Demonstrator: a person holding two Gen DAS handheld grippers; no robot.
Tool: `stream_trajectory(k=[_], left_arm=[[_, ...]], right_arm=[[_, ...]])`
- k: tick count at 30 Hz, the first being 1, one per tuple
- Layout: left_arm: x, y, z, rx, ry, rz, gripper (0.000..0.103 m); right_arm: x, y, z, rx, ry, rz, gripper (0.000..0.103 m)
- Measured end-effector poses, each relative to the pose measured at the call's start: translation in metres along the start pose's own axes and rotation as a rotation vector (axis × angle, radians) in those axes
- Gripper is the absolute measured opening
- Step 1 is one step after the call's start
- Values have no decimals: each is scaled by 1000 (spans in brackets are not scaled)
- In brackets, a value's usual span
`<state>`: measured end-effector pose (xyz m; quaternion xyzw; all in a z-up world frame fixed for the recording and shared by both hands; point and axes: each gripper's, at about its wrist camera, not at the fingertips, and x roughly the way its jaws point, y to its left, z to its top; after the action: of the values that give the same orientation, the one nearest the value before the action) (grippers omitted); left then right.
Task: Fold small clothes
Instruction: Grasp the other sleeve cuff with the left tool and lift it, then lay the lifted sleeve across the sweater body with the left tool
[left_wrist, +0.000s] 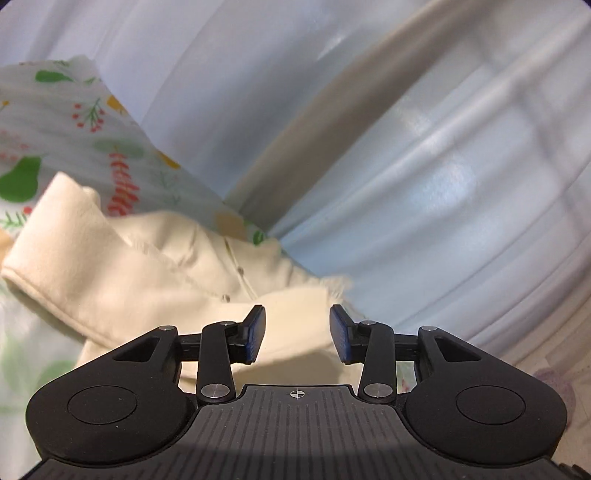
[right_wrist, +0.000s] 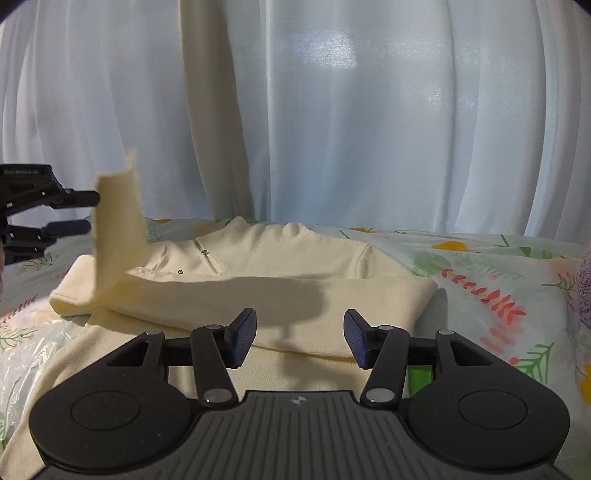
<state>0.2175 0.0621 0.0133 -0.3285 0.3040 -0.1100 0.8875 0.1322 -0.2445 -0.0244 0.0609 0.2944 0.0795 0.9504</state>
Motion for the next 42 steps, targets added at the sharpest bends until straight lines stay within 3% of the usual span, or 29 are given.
stream_trajectory(k=[2,7,10,13,18,20,27,33,38,42], left_arm=[[0,12,-24,-40,36,37,54],[-8,49,-45,-40,74,225,54],[-12,73,-44,-119,83,243,57],[-20,76,-44,-109,70,262,62],[-27,76,-36,-70,47,263,78],[-24,79,-32,-68,51,262,80],[-21,84,-14,-51,28,287,80],[-13,92,-7,-88,42,296,80],[-6,91,-4,-83,54,293,80],[2,88,-4,-64,62,299,80]], right_arm=[[10,-2,3,48,43,64,53],[57,8,10,111,150,173,53],[93,14,12,171,202,190,53],[125,16,14,242,242,192,52],[151,29,17,241,254,194,34],[155,34,18,223,262,189,6],[95,12,37,178,52,101,6],[75,-47,27,257,39,-159,6],[85,-87,6,393,150,-89,13],[91,-87,2,396,134,-36,19]])
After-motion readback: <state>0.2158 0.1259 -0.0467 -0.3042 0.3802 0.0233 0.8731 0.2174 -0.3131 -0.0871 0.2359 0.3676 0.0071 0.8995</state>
